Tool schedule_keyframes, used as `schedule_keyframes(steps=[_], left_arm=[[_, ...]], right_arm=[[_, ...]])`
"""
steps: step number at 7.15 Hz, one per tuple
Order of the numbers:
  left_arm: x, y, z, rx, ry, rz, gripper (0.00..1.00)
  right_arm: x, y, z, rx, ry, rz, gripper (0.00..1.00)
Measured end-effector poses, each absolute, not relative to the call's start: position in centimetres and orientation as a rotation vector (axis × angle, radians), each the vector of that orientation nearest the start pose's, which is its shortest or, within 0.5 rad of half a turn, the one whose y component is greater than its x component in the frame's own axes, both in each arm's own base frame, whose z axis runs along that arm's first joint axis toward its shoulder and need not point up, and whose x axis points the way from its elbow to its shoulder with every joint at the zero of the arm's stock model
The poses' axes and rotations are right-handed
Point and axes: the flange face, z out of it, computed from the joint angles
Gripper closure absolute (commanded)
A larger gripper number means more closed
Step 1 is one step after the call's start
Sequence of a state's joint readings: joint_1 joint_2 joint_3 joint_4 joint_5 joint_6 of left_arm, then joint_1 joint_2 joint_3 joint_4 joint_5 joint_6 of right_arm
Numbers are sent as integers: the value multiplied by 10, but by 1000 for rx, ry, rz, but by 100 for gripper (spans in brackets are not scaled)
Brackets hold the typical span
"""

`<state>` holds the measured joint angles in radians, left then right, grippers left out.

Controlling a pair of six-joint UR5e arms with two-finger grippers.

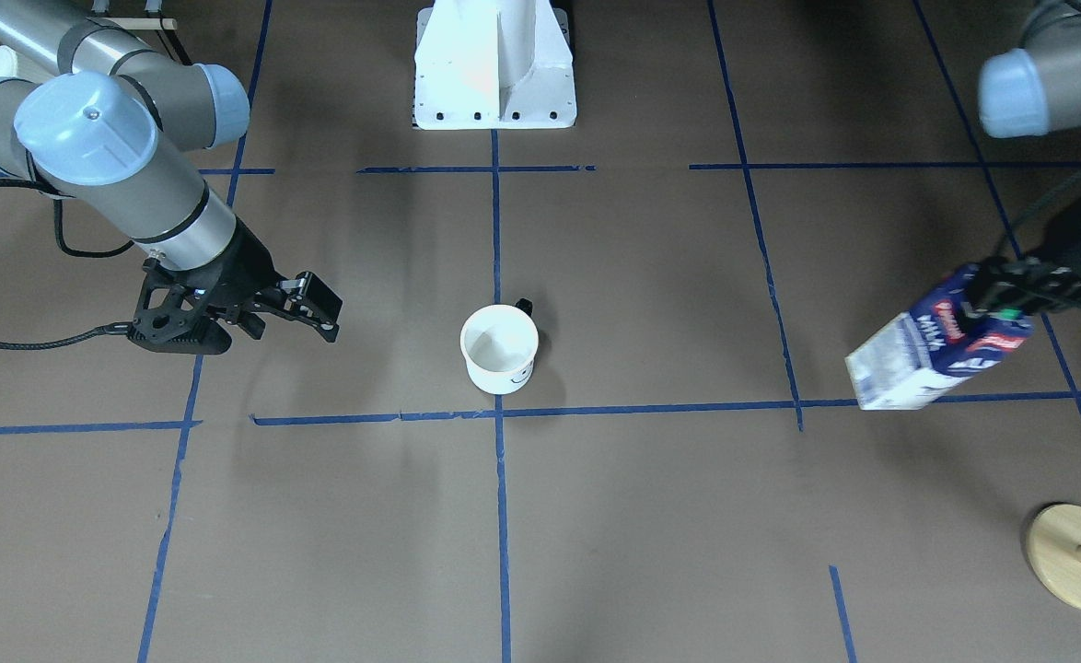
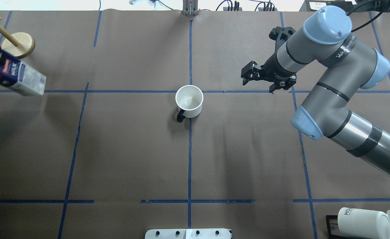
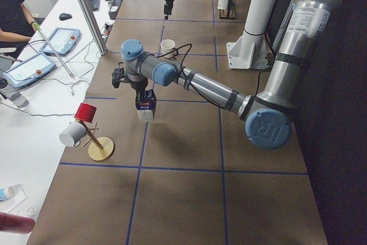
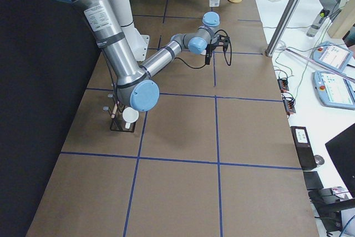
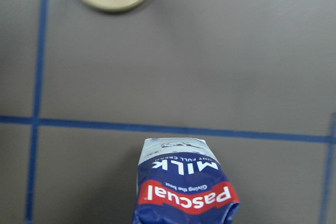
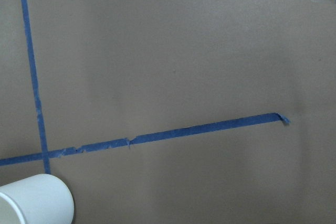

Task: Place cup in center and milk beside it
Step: 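Carry the milk carton with the left gripper and set it beside the mug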

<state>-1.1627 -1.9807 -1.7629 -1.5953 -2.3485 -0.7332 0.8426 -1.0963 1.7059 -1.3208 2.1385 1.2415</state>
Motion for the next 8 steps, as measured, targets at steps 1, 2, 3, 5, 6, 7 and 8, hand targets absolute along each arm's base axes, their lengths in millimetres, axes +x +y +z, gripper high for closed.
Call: schedule_keyframes(steps=[1, 2, 3, 5, 6, 7, 8], left_arm=[[259, -579, 268, 115, 957, -20, 97], [330, -560, 219, 142, 949, 11, 97], [391, -542, 178, 155, 943, 26, 96], [464, -522, 136, 165, 923, 16, 94], [477, -518, 133, 165, 914, 13, 92], [482, -516, 132, 167, 906, 8, 73], [484, -516, 132, 165, 901, 3, 1]], right_arm=[[-363, -533, 300, 31, -983, 237, 0], [-360, -531, 305, 39, -973, 244, 0], [-359, -530, 310, 46, -964, 251, 0], [-357, -529, 317, 49, -950, 259, 0], [-357, -529, 319, 49, -948, 261, 0], [-357, -528, 320, 48, -946, 262, 0], [-357, -528, 321, 47, -945, 263, 0]])
